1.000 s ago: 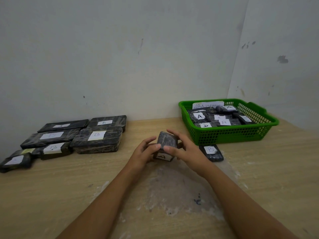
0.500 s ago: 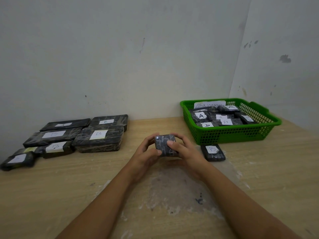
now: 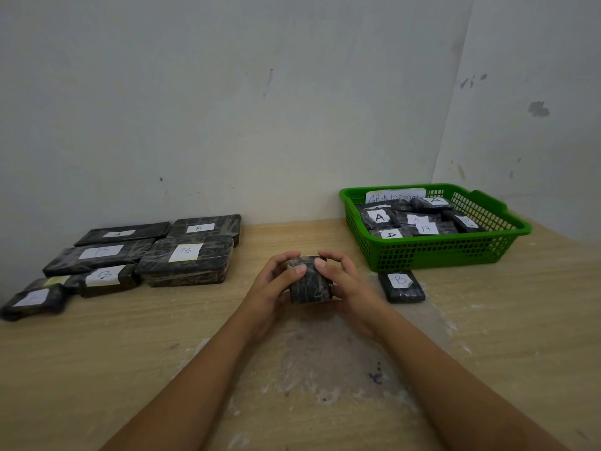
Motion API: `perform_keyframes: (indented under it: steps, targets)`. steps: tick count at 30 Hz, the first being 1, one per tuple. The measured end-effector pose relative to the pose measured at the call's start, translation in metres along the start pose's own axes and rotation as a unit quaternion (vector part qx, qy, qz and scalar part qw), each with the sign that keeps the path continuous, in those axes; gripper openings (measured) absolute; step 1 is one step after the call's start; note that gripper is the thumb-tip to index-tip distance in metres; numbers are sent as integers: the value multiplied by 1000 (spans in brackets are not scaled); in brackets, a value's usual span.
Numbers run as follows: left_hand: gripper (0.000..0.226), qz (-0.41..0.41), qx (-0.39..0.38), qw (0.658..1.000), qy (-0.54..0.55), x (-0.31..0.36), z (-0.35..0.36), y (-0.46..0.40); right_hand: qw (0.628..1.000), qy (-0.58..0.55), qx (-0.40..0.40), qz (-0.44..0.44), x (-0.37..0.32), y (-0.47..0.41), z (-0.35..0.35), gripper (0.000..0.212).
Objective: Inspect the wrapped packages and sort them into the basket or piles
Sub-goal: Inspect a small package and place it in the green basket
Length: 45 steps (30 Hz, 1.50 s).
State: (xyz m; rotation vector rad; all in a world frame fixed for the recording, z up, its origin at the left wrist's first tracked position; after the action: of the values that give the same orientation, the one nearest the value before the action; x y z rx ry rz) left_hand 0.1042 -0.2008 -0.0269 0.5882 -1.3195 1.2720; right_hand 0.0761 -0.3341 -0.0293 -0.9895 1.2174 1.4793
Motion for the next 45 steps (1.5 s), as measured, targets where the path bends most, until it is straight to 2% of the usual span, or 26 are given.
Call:
perform_keyframes:
  steps: [3, 8, 12, 17, 23, 31, 37, 41, 45]
  targets:
    - [67, 7, -11, 1000, 1, 4, 4, 1, 999, -43, 0, 8, 2, -2, -2, 57]
    - [54, 6, -34, 999, 12, 6, 7, 4, 999, -51, 8, 2, -2, 0, -5, 62]
    - [64, -2, -36, 999, 31, 4, 4, 3, 999, -41, 6, 1, -2, 3, -4, 62]
    - [61, 2, -27, 999, 21, 0, -1, -1, 999, -35, 5, -3, 2, -3, -4, 63]
    - [70, -8, -58, 997, 54, -4, 3, 1, 999, -44, 15, 5, 1, -1, -5, 58]
    - [68, 29, -61, 997, -25, 3, 2, 1, 997, -63, -37, 33, 5, -1, -3, 59]
    - [71, 22, -100, 994, -38, 3, 10, 5, 994, -90, -25, 50, 6, -3, -12, 65]
    - [63, 6, -67, 998, -3, 0, 7, 4, 997, -64, -26, 41, 5, -1, -5, 60]
    - [47, 13, -25, 999, -26, 2, 4, 2, 999, -16, -24, 24, 3, 0, 0, 65]
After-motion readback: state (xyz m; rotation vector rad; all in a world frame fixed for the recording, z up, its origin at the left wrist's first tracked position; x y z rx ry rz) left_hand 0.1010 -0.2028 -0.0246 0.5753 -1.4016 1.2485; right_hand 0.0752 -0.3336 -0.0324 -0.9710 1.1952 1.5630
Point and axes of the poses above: each hand's wrist, its own y-axis away from the middle knuckle, its own z-axis out of the palm, x = y × z, the point moved 10 cm from there along -y, towards the middle knuckle, and after that the axes turned 14 degrees about z, right-handed, at the moved point
